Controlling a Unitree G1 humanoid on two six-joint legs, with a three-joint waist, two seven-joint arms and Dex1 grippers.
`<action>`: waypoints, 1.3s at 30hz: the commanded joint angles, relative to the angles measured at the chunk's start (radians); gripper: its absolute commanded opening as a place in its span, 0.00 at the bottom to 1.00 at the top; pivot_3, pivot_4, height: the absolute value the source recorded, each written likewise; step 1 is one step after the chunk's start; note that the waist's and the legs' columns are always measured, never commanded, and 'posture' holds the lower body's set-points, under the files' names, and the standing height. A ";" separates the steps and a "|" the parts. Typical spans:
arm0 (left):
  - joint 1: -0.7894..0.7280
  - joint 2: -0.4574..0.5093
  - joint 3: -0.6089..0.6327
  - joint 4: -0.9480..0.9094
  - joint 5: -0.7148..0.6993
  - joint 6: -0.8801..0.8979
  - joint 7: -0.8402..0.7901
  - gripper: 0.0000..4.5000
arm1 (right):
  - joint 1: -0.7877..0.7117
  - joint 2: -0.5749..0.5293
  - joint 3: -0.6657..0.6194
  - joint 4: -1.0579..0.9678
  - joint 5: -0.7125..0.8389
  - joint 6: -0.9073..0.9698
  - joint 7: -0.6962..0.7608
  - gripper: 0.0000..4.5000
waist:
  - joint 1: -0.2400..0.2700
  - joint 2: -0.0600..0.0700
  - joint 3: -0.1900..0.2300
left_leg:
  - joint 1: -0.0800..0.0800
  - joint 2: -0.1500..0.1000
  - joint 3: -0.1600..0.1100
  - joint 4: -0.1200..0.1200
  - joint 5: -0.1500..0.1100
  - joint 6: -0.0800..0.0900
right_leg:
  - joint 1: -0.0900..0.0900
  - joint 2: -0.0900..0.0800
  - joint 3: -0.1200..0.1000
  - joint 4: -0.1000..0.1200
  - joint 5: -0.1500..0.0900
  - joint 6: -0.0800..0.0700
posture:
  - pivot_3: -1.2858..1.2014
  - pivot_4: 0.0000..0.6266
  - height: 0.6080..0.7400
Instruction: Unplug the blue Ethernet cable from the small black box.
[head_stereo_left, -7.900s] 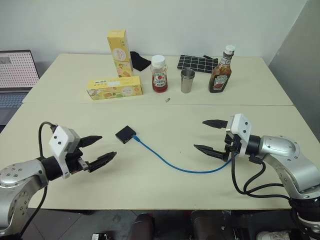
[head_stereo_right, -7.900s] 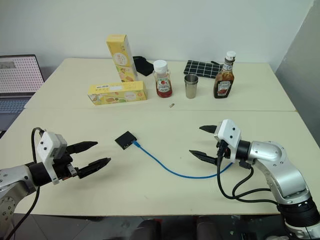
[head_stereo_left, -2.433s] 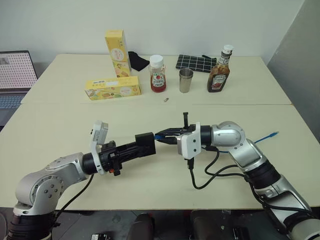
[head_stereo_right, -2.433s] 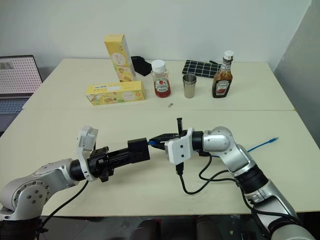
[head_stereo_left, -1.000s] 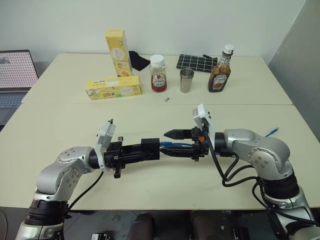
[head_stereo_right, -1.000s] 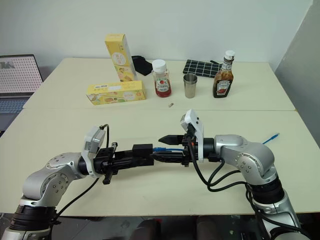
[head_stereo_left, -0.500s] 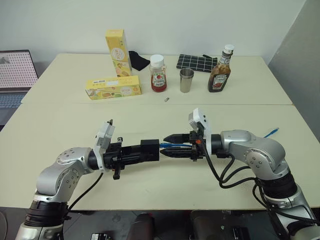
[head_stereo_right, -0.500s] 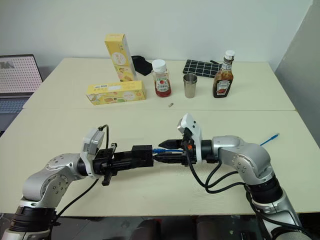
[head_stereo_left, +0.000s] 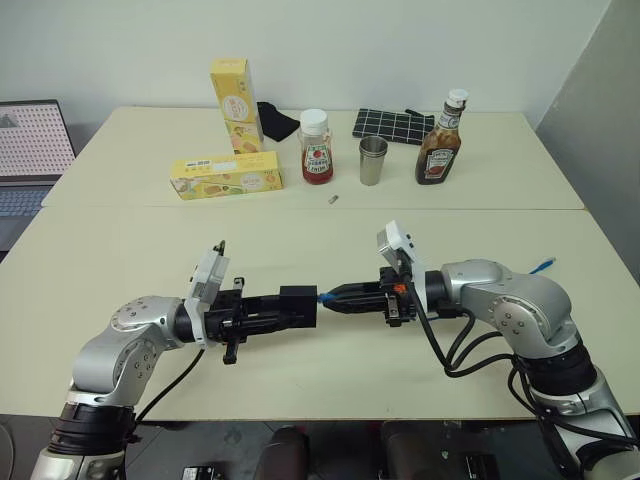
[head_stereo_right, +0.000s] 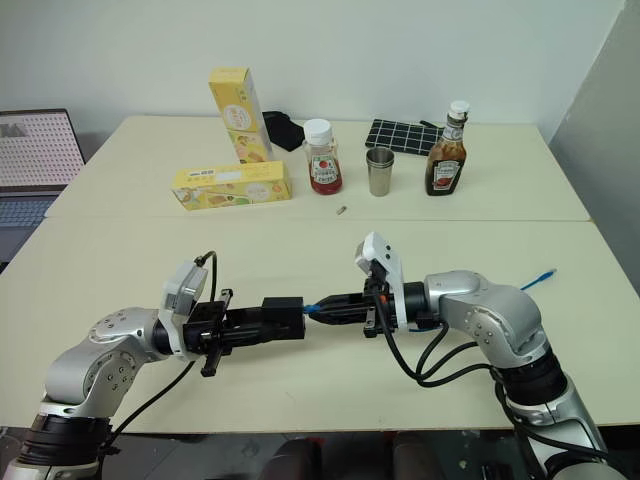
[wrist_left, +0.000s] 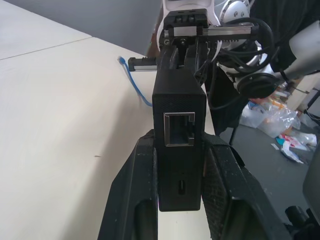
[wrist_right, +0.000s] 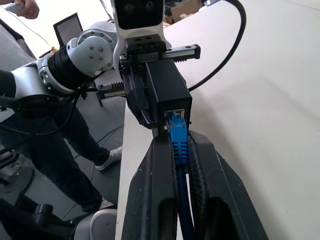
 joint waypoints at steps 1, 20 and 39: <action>0.017 0.015 -0.018 -0.032 0.012 -0.025 -0.033 0.17 | -0.042 -0.010 -0.012 0.013 -0.012 -0.017 0.017 0.01 | 0.000 0.000 0.000 | 0.000 0.000 0.000 0.000 0.000 0.000 | 0.000 0.000 0.000 0.000 0.000 0.000 | 0.52 0.24 1.00; 0.065 0.015 0.041 0.015 0.021 -0.058 0.032 0.17 | -0.011 -0.076 -0.047 0.011 0.003 -0.009 0.032 0.01 | 0.001 0.001 0.000 | -0.001 0.000 0.000 0.000 0.000 0.000 | 0.000 0.000 0.000 -0.001 0.000 0.000 | 0.52 0.24 1.00; 0.156 0.051 0.197 0.029 0.003 -0.058 0.099 0.17 | 0.095 -0.097 -0.006 0.065 -0.246 -0.271 -0.023 0.34 | 0.000 0.001 0.001 | -0.001 0.001 0.000 -0.001 0.000 0.000 | 0.000 -0.001 0.000 -0.002 0.000 0.000 | 0.52 0.24 1.00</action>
